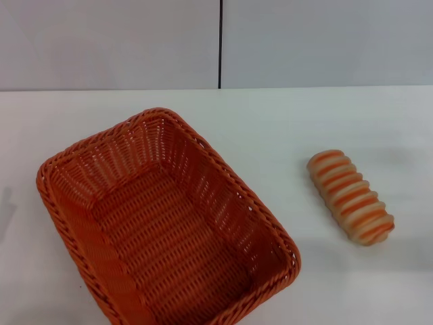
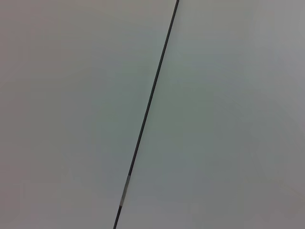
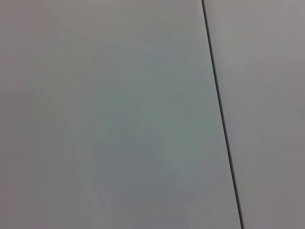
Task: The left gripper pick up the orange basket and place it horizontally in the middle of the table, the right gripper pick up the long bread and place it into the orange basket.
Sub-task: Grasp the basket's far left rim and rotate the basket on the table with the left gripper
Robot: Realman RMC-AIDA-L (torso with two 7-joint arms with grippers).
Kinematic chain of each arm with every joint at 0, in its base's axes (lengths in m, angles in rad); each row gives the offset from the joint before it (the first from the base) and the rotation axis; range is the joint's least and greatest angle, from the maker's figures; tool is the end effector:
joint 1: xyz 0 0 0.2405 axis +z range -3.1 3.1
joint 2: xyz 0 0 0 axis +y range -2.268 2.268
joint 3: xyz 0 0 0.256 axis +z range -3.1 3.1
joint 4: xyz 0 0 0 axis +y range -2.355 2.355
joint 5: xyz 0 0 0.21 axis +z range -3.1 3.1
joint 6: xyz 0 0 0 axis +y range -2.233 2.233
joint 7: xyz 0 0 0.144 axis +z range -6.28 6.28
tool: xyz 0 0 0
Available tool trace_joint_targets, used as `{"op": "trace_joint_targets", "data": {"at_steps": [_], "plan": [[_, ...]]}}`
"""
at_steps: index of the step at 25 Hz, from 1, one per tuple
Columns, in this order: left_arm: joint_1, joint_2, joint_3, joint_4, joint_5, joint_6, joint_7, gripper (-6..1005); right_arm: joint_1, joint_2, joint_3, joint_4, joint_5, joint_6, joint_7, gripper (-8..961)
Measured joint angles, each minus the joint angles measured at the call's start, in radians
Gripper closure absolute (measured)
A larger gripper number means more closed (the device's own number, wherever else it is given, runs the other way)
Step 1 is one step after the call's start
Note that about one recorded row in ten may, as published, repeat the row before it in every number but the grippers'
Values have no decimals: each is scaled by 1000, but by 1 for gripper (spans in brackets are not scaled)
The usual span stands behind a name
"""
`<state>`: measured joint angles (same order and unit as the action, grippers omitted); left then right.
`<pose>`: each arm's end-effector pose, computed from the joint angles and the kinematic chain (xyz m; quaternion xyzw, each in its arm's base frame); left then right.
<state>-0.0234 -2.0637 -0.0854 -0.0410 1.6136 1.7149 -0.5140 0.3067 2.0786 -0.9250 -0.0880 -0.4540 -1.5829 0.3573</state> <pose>-0.3877 0.1522 0.0285 -0.5990 -0.2928 -0.4110 0.6217 0.3473 0.2732 0.0540 -0.6076 0.1631 0.4108 0.6599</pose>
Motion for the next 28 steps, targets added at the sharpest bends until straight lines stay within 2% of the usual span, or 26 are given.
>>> {"op": "trace_joint_targets", "data": {"at_steps": [12, 19, 20, 21, 24, 25, 26, 28], "plan": [[-1, 0, 5, 5, 5, 18, -5, 152, 3, -1, -1, 2, -6, 24, 4, 356], [-34, 4, 29, 140, 8, 39, -188, 152, 2, -3, 0, 1, -7, 25, 4, 356], [-44, 4, 35, 189, 8, 39, -253, 153, 2, -3, 0, 1, -7, 25, 4, 356], [-64, 4, 60, 309, 11, 35, -405, 153, 4, -4, 0, -1, -7, 27, 4, 356], [-84, 3, 104, 434, 15, 30, -536, 156, 6, -4, 0, -6, -7, 27, 4, 356], [-84, 3, 104, 434, 15, 30, -536, 158, 6, -5, -1, -8, -7, 25, 4, 356], [-104, 4, 179, 606, 21, 21, -696, 160, 7, -5, -2, -10, -7, 19, 4, 356], [-111, 4, 231, 706, 25, 9, -787, 163, 7, -5, -2, -10, -7, 18, 6, 356]]}}
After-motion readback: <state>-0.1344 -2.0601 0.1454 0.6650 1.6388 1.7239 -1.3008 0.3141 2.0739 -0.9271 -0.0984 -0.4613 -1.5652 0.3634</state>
